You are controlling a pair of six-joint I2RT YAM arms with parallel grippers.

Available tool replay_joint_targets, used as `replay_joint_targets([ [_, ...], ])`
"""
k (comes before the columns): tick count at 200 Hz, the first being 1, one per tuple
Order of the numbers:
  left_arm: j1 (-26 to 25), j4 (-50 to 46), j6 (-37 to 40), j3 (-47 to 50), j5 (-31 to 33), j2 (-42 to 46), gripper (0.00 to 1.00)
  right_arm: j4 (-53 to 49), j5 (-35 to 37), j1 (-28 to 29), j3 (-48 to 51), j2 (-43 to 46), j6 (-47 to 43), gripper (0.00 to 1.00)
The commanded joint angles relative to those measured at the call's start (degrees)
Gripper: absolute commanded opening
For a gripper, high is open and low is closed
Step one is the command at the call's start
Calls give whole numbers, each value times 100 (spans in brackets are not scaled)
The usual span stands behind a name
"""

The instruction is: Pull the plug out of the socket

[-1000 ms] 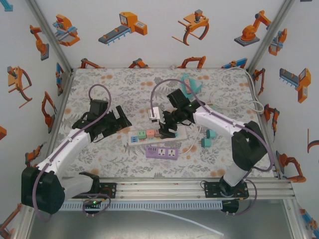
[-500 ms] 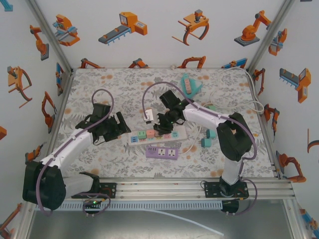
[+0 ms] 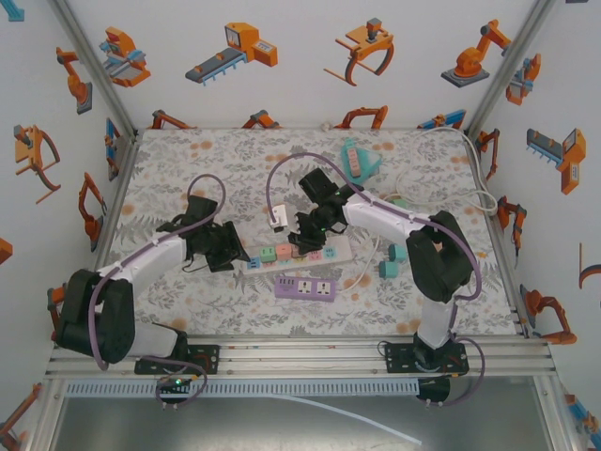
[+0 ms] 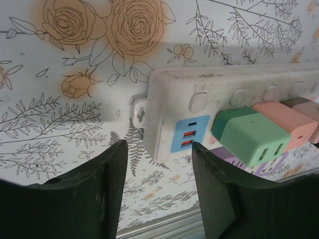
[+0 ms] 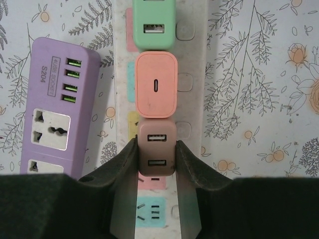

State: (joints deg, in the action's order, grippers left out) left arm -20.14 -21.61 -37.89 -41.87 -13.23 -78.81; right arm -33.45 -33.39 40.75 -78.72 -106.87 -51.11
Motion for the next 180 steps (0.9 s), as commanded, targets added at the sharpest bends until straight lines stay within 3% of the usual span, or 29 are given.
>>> replay_joint_targets([
  [1, 36, 120, 111, -96, -288, -166, 53, -72, -98, 51, -262, -87, -85, 24],
  [67, 22, -88, 192, -172, -191, -614, 45, -100, -123, 48, -369, -104, 160, 20],
  [180, -1, -600, 312, -189, 92, -750, 45, -223, -502, 47, -434, 244, 233, 15],
])
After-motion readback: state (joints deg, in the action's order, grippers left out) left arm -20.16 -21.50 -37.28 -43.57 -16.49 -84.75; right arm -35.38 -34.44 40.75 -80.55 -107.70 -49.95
